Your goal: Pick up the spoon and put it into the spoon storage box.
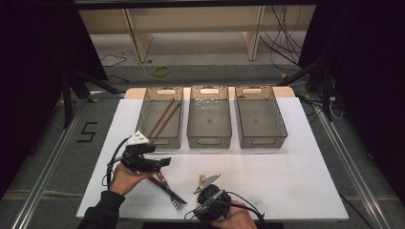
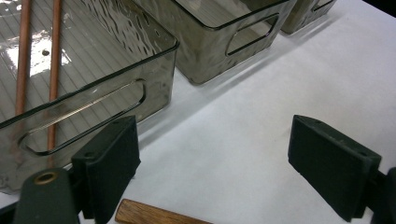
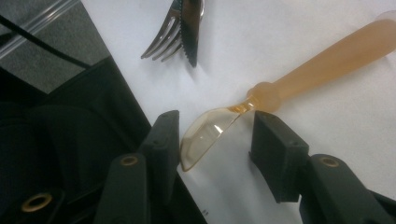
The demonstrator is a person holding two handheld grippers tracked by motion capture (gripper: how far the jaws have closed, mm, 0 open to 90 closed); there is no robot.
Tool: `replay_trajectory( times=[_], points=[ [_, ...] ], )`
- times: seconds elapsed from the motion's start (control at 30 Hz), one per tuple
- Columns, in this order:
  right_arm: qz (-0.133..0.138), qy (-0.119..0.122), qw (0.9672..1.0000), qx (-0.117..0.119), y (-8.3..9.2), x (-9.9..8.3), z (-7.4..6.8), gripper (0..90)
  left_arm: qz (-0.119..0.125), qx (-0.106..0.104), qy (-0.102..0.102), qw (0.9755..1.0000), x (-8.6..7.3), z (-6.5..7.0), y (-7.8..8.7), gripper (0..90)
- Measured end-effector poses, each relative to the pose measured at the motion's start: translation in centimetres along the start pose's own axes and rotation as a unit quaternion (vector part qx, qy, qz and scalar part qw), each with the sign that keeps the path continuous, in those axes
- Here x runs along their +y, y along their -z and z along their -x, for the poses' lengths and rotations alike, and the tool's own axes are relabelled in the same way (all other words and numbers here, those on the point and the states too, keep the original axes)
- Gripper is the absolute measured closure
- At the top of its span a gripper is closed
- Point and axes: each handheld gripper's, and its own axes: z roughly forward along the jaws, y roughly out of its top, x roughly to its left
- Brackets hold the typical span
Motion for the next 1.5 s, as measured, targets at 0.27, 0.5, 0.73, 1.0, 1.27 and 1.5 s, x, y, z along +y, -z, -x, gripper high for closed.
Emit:
replay_trajectory(
  times=[0.27, 0.5, 0.73, 1.0, 1.27, 1.5],
  points=[
    [0.003, -0.033, 0.9994, 0.008, 1.0, 0.5, 2.1, 41.6, 0.0, 0.0, 0.0, 1.0, 0.0, 0.0, 0.0, 16.0],
    [0.003, -0.041, 0.999, -0.019, 0.8, 2.0, 3.0, 41.0, 0.0, 0.001, -0.001, 1.0, 0.0, 0.0, -0.1, 16.0],
    [-0.016, -0.036, 0.9984, -0.04, 0.1, 2.7, 3.5, 42.3, 0.002, 0.001, 0.002, 1.0, -0.1, -0.1, 0.1, 16.1],
    [-0.024, -0.026, 0.9984, -0.044, -0.2, 3.5, 2.9, 40.9, 0.0, 0.001, 0.0, 1.0, 0.0, 0.0, 0.0, 16.2],
    [-0.036, -0.01, 0.9971, -0.066, -0.5, 3.7, 2.0, 37.2, 0.001, 0.001, -0.002, 1.0, -0.1, 0.0, 0.0, 16.4],
    [-0.062, -0.01, 0.9952, -0.076, -0.8, 3.2, 2.0, 36.9, 0.001, -0.001, -0.005, 1.0, 0.0, 0.1, 0.0, 16.6]
  ],
)
